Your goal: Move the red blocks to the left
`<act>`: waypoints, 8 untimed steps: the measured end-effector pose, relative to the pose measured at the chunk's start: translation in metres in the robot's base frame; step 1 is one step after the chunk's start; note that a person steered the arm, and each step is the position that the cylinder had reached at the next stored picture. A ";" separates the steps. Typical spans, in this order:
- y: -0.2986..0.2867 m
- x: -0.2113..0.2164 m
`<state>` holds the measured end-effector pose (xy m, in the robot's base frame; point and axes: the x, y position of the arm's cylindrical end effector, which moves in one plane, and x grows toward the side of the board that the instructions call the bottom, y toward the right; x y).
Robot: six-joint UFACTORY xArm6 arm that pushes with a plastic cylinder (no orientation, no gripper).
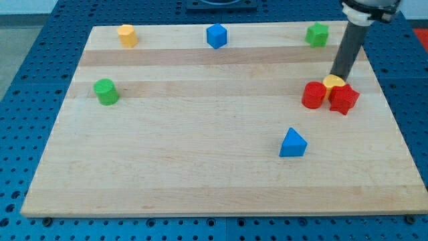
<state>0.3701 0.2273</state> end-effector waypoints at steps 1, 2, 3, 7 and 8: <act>0.014 0.000; 0.017 0.001; 0.017 0.009; 0.015 0.064; 0.007 0.074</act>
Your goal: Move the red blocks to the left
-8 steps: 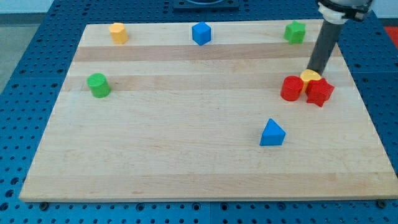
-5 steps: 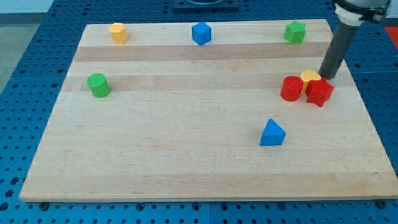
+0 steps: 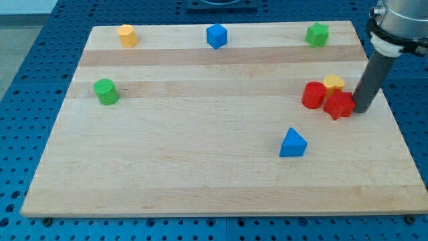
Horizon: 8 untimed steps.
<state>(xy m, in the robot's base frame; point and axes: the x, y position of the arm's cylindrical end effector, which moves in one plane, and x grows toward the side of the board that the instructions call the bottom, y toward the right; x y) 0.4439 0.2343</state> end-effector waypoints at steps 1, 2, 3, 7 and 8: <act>-0.015 0.000; -0.033 0.000; -0.061 0.000; -0.097 0.055; -0.110 0.074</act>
